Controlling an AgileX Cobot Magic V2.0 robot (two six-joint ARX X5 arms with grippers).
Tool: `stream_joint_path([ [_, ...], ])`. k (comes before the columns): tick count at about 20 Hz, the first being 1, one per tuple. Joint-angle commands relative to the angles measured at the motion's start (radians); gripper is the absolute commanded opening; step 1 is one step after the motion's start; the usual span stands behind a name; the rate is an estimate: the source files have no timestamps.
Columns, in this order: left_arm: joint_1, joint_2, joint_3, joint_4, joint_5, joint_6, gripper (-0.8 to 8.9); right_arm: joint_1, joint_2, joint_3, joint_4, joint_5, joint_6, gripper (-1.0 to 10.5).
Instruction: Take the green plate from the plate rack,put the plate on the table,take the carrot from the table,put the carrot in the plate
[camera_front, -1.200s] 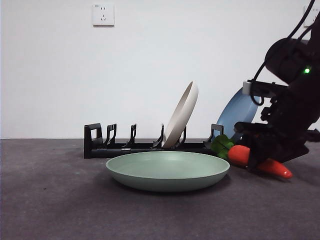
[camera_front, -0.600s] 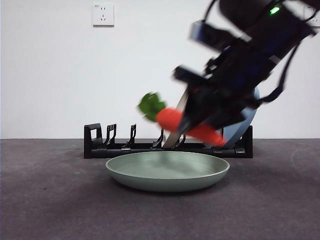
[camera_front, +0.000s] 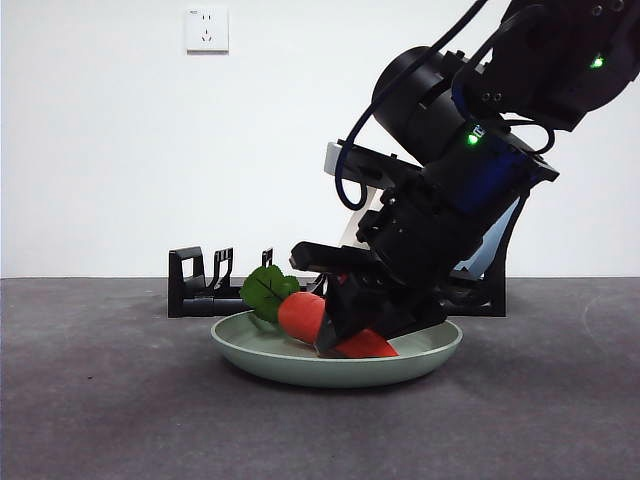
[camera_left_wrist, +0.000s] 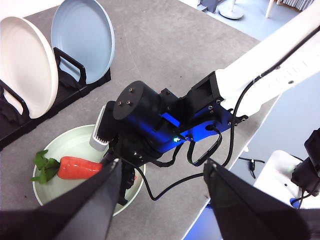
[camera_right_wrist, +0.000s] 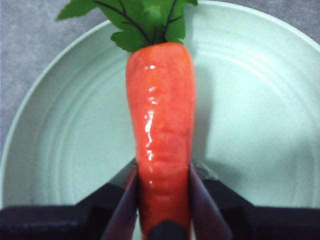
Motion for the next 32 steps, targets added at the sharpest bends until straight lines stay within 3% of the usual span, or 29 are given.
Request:
stream_joint_path([
  [1, -0.004, 0.000, 0.001, -0.008, -0.001, -0.010, 2.84, 0.002, 0.018, -0.007, -0.013, 0.001, 0.006, 4.5],
  [2, -0.004, 0.000, 0.001, -0.012, -0.001, -0.010, 2.84, 0.002, 0.013, -0.007, -0.013, 0.002, 0.006, 5.4],
  [8, -0.004, 0.000, 0.001, -0.023, -0.002, -0.009, 2.84, 0.002, -0.167, -0.007, -0.094, 0.005, 0.006, 5.4],
  [12, -0.004, 0.000, 0.001, -0.024, -0.001, -0.006, 2.84, 0.003, -0.423, -0.007, -0.335, -0.003, 0.006, 5.4],
  [19, -0.004, 0.000, 0.001, -0.068, -0.001, -0.006, 2.83, 0.011, -0.881, -0.007, -0.898, -0.031, 0.007, 5.3],
  [21, -0.004, 0.000, 0.001, -0.089, 0.000, -0.006, 2.83, 0.011, -0.977, -0.007, -0.995, -0.080, 0.024, 5.3],
  [24, -0.004, 0.000, 0.001, -0.127, 0.001, -0.006, 2.76, 0.011, -1.077, -0.007, -1.077, -0.090, 0.050, 5.3],
  [25, -0.004, 0.000, 0.001, -0.145, 0.001, -0.006, 2.27, 0.011, -1.101, -0.007, -1.093, -0.090, 0.060, 4.7],
  [27, -0.004, 0.000, 0.001, -0.176, 0.001, -0.006, 0.24, 0.011, -1.123, -0.007, -1.116, -0.090, 0.060, 2.2],
  [28, -0.004, 0.000, 0.001, -0.183, 0.001, -0.006, -0.21, 0.011, -1.125, -0.007, -1.121, -0.090, 0.060, 1.3],
  [30, -0.004, 0.000, 0.001, -0.195, 0.001, -0.006, -0.09, 0.011, -1.127, -0.007, -1.126, -0.090, 0.059, -0.2],
  [32, -0.004, 0.000, 0.001, -0.201, 0.001, -0.006, -0.09, 0.011, -1.127, -0.007, -1.130, -0.090, 0.059, -0.1],
])
